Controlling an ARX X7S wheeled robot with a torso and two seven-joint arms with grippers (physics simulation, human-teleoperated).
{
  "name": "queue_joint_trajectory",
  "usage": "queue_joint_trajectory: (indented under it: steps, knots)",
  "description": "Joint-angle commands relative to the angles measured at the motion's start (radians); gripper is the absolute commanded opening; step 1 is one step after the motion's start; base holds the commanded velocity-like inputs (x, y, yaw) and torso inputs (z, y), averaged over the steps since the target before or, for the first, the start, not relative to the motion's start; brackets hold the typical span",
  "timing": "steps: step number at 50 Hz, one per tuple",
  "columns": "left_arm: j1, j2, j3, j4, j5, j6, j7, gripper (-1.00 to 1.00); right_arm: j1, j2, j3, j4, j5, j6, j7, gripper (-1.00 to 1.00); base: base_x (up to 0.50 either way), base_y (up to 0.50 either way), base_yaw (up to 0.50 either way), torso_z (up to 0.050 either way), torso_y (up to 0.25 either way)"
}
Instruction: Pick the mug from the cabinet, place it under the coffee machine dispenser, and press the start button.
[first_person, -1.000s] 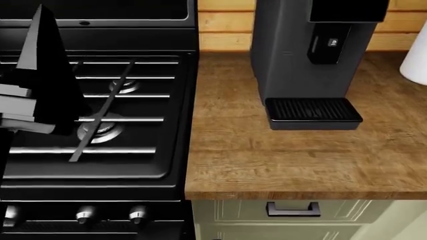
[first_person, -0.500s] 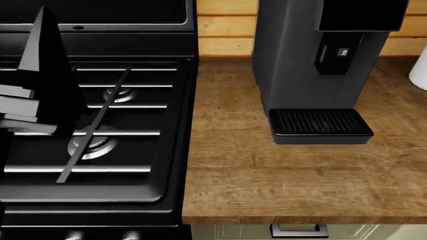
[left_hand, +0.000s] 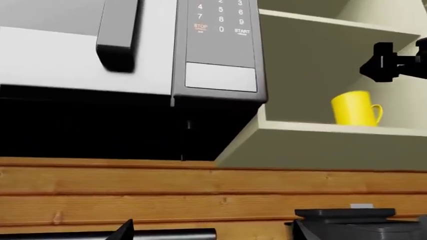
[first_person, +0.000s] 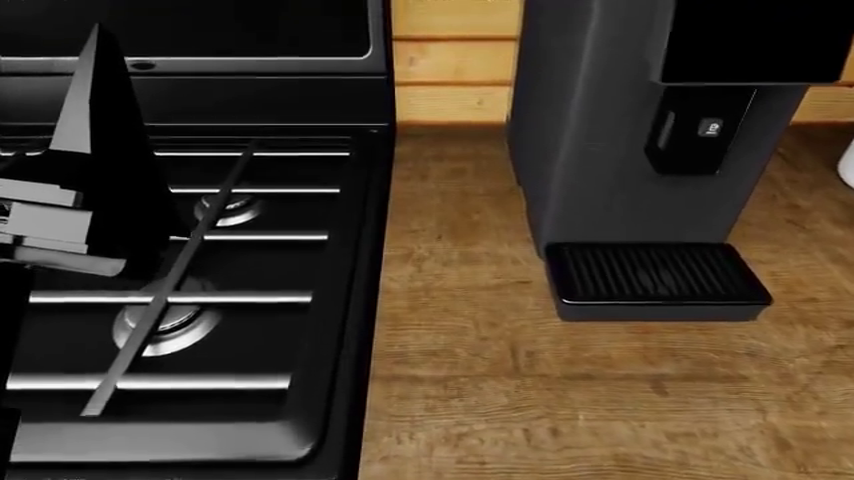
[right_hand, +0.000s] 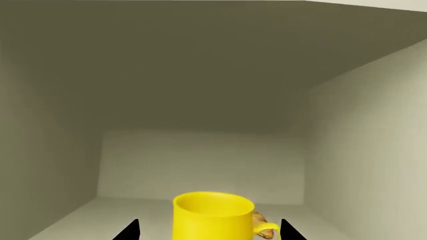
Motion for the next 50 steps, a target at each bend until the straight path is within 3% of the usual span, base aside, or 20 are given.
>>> queue_joint_trajectory:
  steps: [1, 30, 40, 50]
  knots:
    - [0.008, -0.003, 0.002, 0.002, 0.003, 0.007, -0.002, 1.0, 0.0, 0.0, 0.0, 0.0, 0.0, 0.0, 0.0, 1.0, 0.14, 0.0, 0.0, 0.0, 0.0]
    - [0.029, -0.014, 0.008, 0.005, 0.005, 0.022, -0.004, 1.0, 0.0, 0.0, 0.0, 0.0, 0.0, 0.0, 0.0, 1.0, 0.15, 0.0, 0.0, 0.0, 0.0]
    - [-0.001, -0.004, 0.014, -0.004, 0.037, 0.008, -0.061, 1.0, 0.0, 0.0, 0.0, 0.0, 0.0, 0.0, 0.0, 1.0, 0.0, 0.0, 0.0, 0.0, 0.0]
    - [0.057, 0.014, -0.018, -0.004, 0.022, 0.091, 0.013, 1.0, 0.0, 0.0, 0.0, 0.0, 0.0, 0.0, 0.0, 1.0, 0.0, 0.0, 0.0, 0.0, 0.0]
